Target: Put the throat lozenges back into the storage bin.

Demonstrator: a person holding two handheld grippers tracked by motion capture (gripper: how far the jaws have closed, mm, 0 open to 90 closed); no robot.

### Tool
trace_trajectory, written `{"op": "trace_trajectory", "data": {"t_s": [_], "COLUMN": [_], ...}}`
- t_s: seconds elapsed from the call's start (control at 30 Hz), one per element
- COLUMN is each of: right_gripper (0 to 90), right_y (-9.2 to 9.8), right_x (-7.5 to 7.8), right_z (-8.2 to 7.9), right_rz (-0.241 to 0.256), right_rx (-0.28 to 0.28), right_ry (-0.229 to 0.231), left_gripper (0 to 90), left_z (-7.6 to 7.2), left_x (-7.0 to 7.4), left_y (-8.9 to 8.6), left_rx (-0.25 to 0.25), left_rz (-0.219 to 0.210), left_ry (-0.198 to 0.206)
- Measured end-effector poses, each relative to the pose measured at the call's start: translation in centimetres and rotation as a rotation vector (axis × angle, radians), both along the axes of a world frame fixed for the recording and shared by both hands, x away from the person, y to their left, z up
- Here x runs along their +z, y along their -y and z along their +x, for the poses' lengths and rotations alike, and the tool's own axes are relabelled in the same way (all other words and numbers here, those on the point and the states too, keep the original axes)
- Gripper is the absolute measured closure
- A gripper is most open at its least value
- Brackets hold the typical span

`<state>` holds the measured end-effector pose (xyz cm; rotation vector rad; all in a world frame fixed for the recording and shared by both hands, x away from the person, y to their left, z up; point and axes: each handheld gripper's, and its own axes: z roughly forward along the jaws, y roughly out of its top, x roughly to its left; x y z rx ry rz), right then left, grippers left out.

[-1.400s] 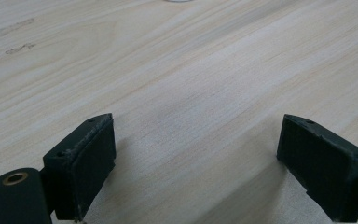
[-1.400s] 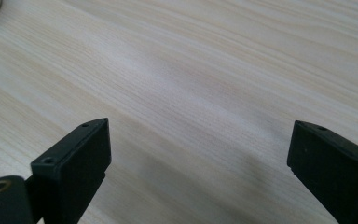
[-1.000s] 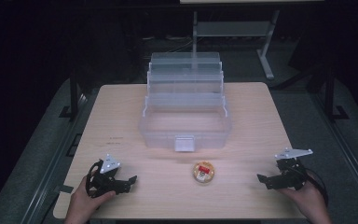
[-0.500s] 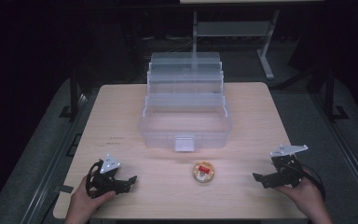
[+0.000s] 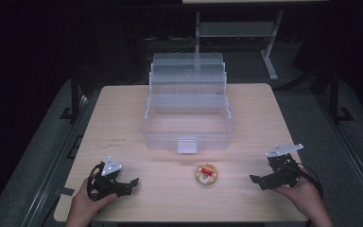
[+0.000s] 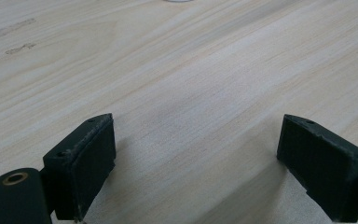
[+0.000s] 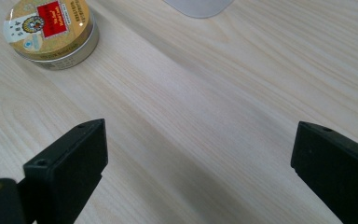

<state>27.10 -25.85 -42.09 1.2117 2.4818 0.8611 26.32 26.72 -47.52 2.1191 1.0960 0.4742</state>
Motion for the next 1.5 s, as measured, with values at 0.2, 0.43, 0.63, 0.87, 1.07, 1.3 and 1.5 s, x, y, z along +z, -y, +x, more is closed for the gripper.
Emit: {"op": "trace_trajectory", "data": {"t_s": [0.2, 0.43, 0.63, 0.87, 1.07, 1.3, 1.5], "right_gripper": [3.5, 3.5, 3.6, 3.4, 3.2, 3.0, 2.8], "right_y": [-0.9, -1.7, -2.4, -3.4, -4.4, -5.6, -6.3], "right_x": [0.2, 0.6, 1.1, 1.5, 1.7, 1.9, 2.2], "right_z": [0.4, 0.9, 1.3, 1.8, 2.1, 2.5, 2.7], "right_rz": [-0.002, -0.011, -0.009, -0.016, -0.016, -0.022, -0.016], "right_rx": [0.029, 0.048, 0.07, 0.097, 0.116, 0.15, 0.165], "right_ry": [-0.003, 0.002, 0.01, 0.009, -0.004, -0.009, -0.005], "left_gripper": [10.6, 10.6, 10.6, 10.6, 10.6, 10.6, 10.6], "left_z": [0.0, 0.0, 0.0, 0.0, 0.0, 0.0, 0.0], "left_x": [0.0, 0.0, 0.0, 0.0, 0.0, 0.0, 0.0], "left_y": [0.0, 0.0, 0.0, 0.0, 0.0, 0.0, 0.0], "left_rx": [0.0, 0.0, 0.0, 0.0, 0.0, 0.002, 0.001], "left_rz": [0.0, 0.0, 0.0, 0.0, 0.0, -0.003, -0.001], "left_ry": [0.0, 0.0, 0.0, 0.0, 0.0, 0.001, -0.001]}}
